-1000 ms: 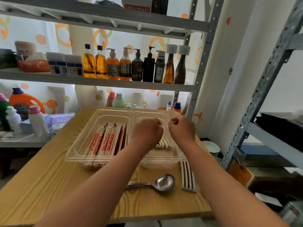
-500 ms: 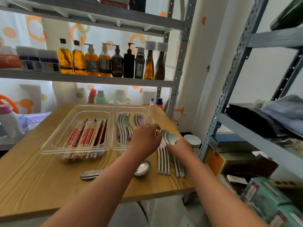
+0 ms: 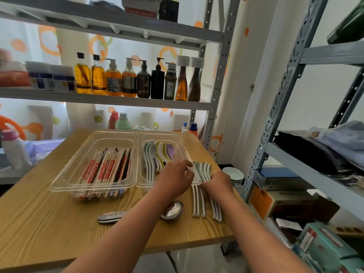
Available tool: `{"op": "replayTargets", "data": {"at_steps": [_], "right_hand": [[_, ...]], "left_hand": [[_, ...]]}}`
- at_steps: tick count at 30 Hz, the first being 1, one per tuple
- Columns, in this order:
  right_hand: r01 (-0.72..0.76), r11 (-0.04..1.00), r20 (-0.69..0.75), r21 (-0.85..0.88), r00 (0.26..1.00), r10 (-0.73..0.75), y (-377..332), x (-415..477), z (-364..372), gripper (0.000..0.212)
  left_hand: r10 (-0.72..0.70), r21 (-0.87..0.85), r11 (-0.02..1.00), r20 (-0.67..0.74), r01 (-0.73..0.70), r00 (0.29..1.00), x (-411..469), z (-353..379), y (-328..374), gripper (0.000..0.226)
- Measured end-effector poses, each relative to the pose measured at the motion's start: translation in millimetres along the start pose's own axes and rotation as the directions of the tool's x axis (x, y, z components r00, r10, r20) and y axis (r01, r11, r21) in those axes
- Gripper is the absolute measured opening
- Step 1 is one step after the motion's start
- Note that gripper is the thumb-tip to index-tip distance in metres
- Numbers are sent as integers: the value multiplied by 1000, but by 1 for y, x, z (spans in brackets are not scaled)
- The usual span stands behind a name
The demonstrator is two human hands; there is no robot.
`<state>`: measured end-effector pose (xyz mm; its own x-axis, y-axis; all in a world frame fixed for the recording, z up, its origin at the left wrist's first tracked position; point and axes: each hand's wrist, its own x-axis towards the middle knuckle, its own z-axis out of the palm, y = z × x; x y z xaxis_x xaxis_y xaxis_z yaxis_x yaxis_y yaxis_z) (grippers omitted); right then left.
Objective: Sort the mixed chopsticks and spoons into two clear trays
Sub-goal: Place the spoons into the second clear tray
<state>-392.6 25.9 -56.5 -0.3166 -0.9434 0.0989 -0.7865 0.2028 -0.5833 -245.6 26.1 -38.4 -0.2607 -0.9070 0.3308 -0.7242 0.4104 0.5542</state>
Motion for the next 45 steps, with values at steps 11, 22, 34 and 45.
{"op": "replayTargets", "data": {"at_steps": [11,22,34,45], "right_hand": [[-37,998,-48,-52,998,34,2,4,4,34],[-9,1000,-144,13,990,10,5,6,7,29],[197,973,-198,122,965,-171,-48,2,-28,15],[263,937,-173,231,959,-226,-124,17,8,17]], "left_hand": [[-5,-19,1000,12,5,1000,3,1,-4,35],[-4,-54,999,18,5,1000,5,-1,-3,36],[-20,-116,993,-66,12,998,23,-35,-8,35],[-250,-29,968,-165,249,954,48,-96,-67,37]]}}
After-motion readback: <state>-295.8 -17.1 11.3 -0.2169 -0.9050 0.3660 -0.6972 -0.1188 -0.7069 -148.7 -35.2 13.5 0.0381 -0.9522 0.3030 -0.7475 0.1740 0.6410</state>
